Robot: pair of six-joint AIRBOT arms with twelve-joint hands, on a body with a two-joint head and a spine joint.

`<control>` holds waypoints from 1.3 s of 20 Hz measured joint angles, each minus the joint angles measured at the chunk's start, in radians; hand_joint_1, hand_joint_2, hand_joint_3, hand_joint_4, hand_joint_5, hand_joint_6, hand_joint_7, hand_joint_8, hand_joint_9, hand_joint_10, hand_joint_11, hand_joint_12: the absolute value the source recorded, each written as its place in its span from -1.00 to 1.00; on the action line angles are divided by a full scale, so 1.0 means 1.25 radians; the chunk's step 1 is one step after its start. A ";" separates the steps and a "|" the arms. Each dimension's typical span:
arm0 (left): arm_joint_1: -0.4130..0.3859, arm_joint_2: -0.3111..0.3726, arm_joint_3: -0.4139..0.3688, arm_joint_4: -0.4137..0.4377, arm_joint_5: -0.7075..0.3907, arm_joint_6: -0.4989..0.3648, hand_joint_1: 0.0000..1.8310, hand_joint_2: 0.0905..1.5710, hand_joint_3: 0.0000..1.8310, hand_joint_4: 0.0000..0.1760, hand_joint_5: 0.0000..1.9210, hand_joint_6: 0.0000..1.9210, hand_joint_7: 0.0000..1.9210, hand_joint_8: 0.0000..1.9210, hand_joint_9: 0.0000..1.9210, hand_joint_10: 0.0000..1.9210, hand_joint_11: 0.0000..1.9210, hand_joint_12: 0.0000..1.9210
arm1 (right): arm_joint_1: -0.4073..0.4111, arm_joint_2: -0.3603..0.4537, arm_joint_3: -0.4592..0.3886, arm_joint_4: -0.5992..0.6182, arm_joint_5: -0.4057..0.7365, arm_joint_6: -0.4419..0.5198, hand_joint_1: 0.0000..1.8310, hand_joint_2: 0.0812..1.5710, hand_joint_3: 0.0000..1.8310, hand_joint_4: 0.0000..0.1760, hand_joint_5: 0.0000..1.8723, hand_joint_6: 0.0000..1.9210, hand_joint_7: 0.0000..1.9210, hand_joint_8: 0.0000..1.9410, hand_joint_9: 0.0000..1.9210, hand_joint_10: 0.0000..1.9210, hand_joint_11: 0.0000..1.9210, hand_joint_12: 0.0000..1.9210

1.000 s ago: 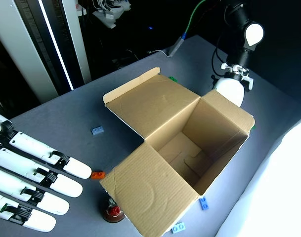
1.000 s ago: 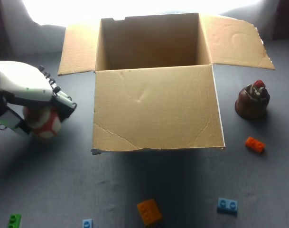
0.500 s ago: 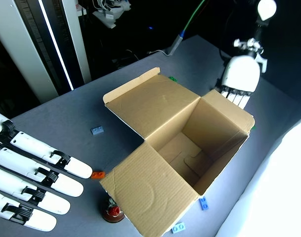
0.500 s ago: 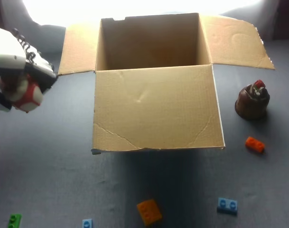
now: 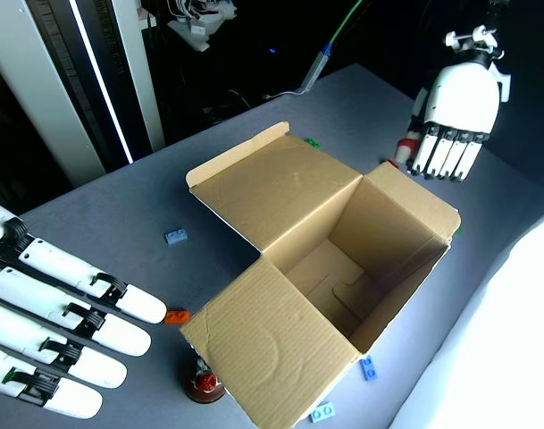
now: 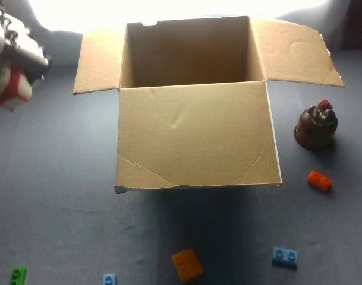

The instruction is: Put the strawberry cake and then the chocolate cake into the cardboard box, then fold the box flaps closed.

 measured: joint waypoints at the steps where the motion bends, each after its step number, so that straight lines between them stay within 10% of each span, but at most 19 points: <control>1: -0.017 0.001 0.001 0.002 -0.001 -0.001 0.37 0.75 -1.00 -1.00 -0.49 0.61 -0.54 0.92 -0.48 1.00 -0.62 1.00 | 0.000 0.000 0.000 0.000 0.000 0.000 0.09 0.28 -1.00 -0.86 -0.94 -1.00 -0.89 -1.00 -0.86 -1.00 -1.00 -0.55; 11: -0.190 -0.063 0.004 0.113 -0.042 -0.025 0.16 0.74 -1.00 -1.00 -0.44 0.66 -0.46 0.88 -0.65 0.98 -0.64 1.00 | -0.001 0.000 0.000 0.000 0.000 0.000 0.09 0.30 -1.00 -0.83 -0.97 -0.99 -0.92 -1.00 -0.88 -1.00 -1.00 -0.65; 20: -0.202 -0.164 -0.040 0.137 -0.055 -0.031 0.37 0.74 -1.00 -1.00 -0.47 0.62 -0.55 0.91 -0.47 0.97 -0.64 1.00 | -0.001 0.000 0.000 0.000 0.000 0.000 0.10 0.29 -1.00 -0.89 -0.94 -0.99 -0.88 -1.00 -0.86 -1.00 -1.00 -0.56; 26: -0.194 -0.216 -0.047 0.154 -0.048 -0.028 0.16 0.75 -1.00 -1.00 -0.42 0.63 -0.50 0.93 -0.68 1.00 -0.64 1.00 | -0.001 -0.002 0.000 0.000 0.000 0.000 0.09 0.30 -1.00 -0.87 -0.95 -1.00 -0.90 -1.00 -0.88 -1.00 -1.00 -0.67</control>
